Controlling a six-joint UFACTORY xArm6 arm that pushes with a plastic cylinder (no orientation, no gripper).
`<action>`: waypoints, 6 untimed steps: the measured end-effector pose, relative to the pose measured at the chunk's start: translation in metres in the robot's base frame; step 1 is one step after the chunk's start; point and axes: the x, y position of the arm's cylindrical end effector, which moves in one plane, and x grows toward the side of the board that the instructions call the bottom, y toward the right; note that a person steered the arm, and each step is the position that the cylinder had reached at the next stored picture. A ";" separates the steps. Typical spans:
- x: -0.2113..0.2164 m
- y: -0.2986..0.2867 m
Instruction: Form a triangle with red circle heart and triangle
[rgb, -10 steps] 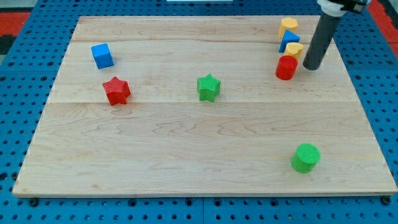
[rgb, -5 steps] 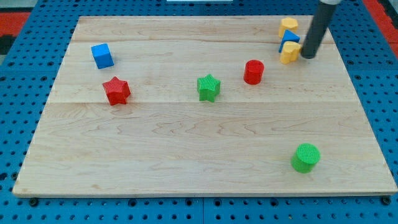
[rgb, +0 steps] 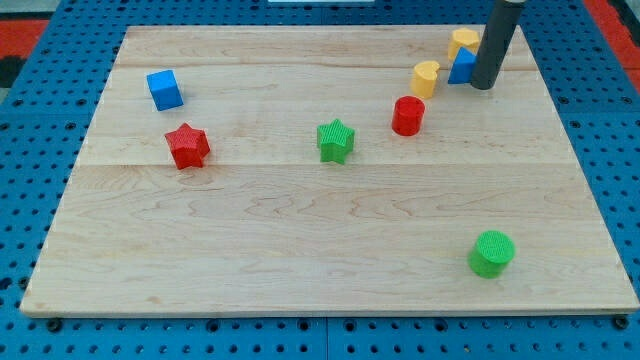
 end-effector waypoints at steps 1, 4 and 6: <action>-0.018 0.062; -0.027 -0.125; 0.040 -0.135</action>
